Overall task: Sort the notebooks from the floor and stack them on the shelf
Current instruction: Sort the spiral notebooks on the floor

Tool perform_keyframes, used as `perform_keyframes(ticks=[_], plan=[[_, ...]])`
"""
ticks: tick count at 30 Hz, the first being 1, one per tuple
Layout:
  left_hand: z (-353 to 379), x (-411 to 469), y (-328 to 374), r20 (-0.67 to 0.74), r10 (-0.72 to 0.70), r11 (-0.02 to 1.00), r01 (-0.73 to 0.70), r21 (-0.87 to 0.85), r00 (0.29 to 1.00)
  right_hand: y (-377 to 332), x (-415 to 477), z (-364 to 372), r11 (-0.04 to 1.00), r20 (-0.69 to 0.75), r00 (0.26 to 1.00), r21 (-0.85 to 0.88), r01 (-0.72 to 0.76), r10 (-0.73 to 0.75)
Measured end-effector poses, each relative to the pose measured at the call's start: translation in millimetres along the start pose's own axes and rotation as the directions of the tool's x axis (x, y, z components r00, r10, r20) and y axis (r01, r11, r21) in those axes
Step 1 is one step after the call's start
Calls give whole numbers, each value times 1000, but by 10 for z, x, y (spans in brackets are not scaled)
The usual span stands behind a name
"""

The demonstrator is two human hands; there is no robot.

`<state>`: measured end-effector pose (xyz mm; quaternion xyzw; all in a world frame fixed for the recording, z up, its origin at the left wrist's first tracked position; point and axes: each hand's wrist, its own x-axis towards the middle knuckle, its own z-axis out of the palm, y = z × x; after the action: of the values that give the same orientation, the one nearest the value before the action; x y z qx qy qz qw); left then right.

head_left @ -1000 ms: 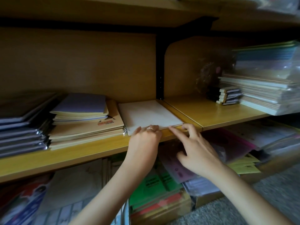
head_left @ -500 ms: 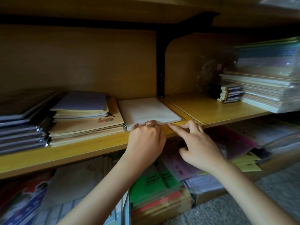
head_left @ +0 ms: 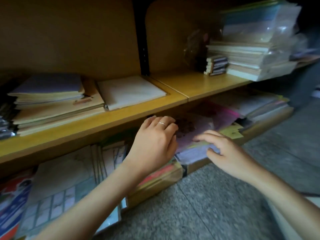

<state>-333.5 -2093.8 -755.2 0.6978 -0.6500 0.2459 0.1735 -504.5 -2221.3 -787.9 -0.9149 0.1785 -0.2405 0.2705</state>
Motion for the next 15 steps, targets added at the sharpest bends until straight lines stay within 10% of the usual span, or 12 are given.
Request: perform_keyframes(ticks=[7, 15], plan=[[419, -317, 919, 269, 431, 902, -416, -113, 861, 903, -1967, 137, 853, -35, 892, -277, -442, 451], [691, -617, 1756, 285, 687, 724, -596, -346, 668, 1276, -3326, 216, 316, -264, 483, -490, -813, 835]])
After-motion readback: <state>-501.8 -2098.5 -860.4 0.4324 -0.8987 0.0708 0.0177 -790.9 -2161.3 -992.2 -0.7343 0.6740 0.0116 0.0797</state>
